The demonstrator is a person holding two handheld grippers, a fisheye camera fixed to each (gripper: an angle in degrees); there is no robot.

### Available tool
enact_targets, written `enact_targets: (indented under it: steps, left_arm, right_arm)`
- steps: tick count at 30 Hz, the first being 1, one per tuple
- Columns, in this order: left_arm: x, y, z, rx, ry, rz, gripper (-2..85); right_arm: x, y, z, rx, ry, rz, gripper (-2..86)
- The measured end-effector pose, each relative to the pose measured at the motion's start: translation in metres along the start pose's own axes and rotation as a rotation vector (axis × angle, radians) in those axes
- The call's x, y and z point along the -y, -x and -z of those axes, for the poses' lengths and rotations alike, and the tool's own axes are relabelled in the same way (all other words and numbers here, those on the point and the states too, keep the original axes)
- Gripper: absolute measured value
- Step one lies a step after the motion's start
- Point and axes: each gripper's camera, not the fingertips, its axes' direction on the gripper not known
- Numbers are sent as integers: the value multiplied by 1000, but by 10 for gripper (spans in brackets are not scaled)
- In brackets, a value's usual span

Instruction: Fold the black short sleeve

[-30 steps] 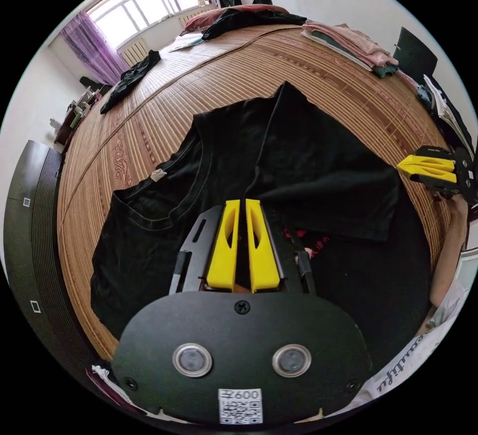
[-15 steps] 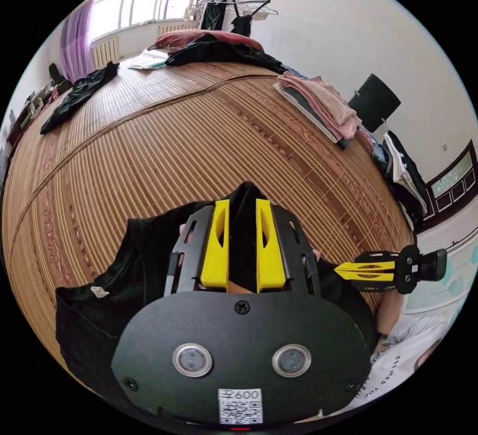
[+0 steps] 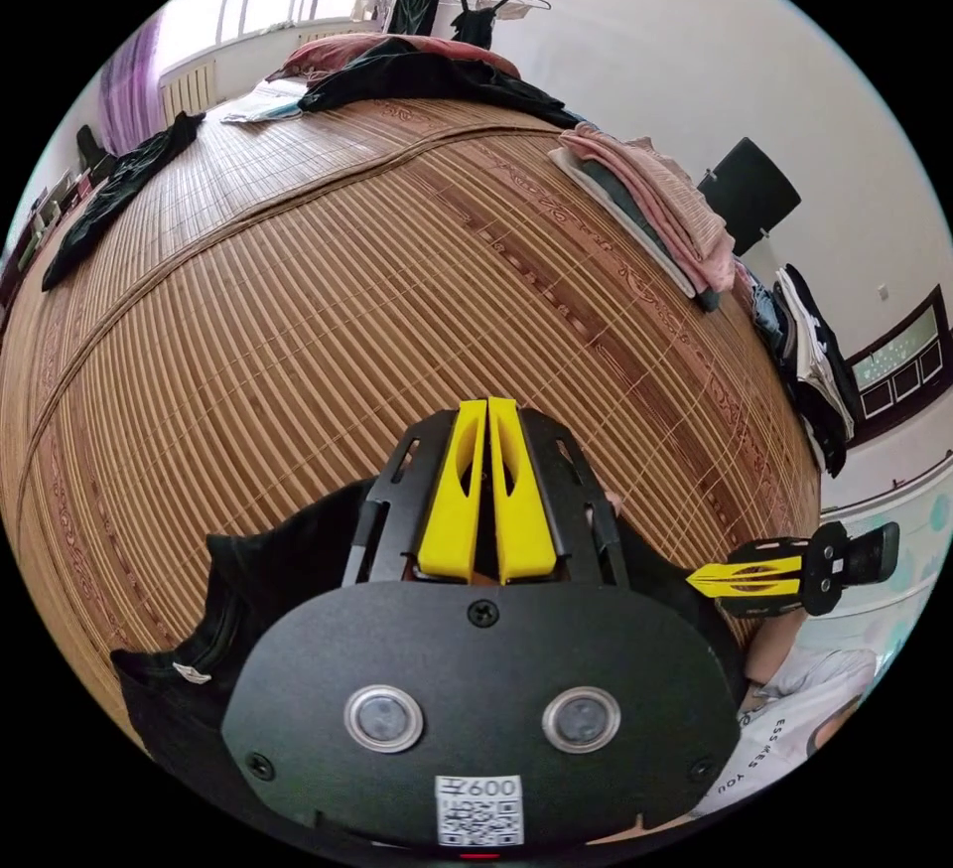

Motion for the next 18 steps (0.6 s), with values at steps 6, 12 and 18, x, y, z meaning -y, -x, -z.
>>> enact_targets:
  steps: [6, 12, 18]
  left_arm:
    - [0, 4, -5, 28, -30, -21, 11]
    - [2, 21, -12, -43, -46, 10, 12]
    - [4, 2, -21, 35, -77, -36, 12]
  right_arm:
    - [3, -7, 8, 50, 5, -59, -8]
    - [2, -5, 43, -7, -97, -187, -9]
    - [21, 60, -2, 6, -55, -90, -8]
